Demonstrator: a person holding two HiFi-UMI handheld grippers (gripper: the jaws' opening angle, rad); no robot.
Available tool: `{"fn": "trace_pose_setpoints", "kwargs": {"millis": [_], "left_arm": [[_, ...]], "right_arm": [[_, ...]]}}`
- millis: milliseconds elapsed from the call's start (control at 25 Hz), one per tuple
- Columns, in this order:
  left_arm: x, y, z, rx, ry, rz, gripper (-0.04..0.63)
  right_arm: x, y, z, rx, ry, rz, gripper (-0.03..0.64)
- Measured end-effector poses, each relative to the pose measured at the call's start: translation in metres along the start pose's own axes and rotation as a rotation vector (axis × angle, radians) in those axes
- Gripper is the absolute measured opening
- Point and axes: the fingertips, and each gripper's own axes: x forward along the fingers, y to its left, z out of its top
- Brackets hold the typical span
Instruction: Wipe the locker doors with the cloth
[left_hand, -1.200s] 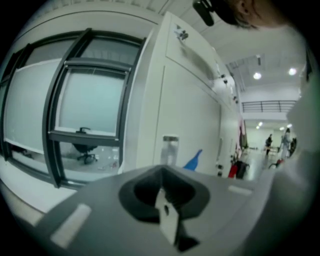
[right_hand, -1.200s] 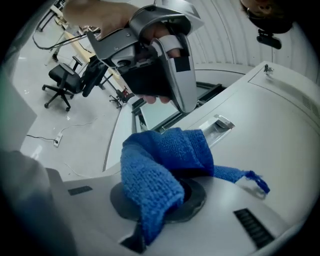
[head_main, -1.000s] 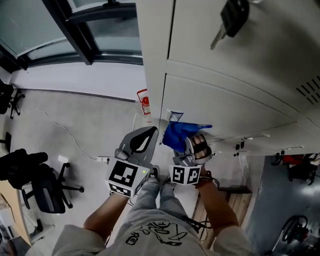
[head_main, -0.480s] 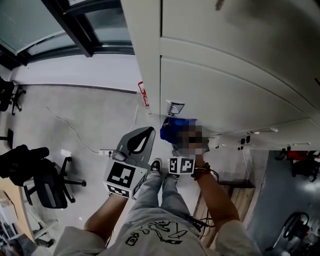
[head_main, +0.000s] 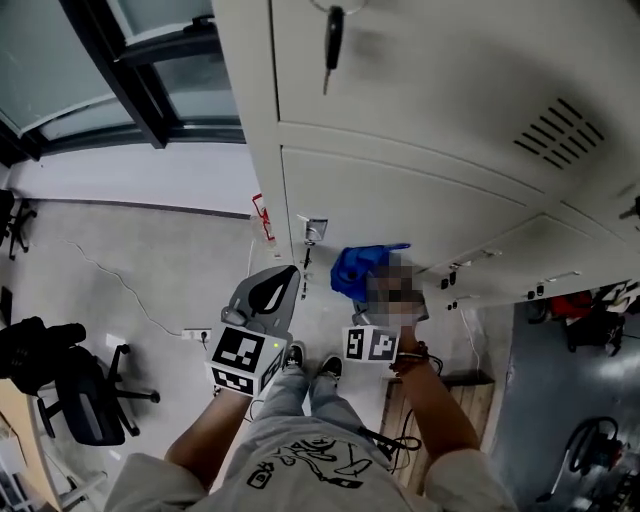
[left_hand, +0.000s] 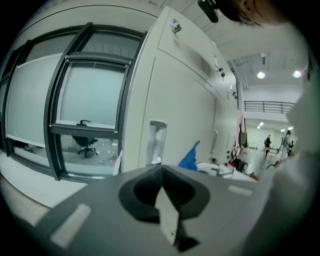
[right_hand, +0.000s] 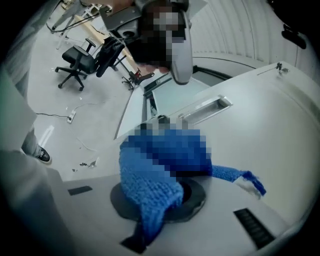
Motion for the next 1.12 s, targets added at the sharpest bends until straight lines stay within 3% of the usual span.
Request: {"fn": "trace_pose_setpoints", "kwargs": {"millis": [600,880,1120], "left_arm": [[-0.017,-0.023,0.127,0.134,-0.231,-0.029,0.003],[-0.016,-0.038,0.162,0.165,-0.301,-0.061,0.003],[-0.004,-0.054,0.157,0.178,-0.280,-0.097,0.003]], "right_arm": [[-0.078,-0.205,0.097,-0.016,-0.142,-0.275,0.034],[-0.104,-0.244,0.087,0.022,-0.162,-0.374,0.034],[-0.114,-0.239,0.054,0.068,-0.140,-0.441,0.034]]}}
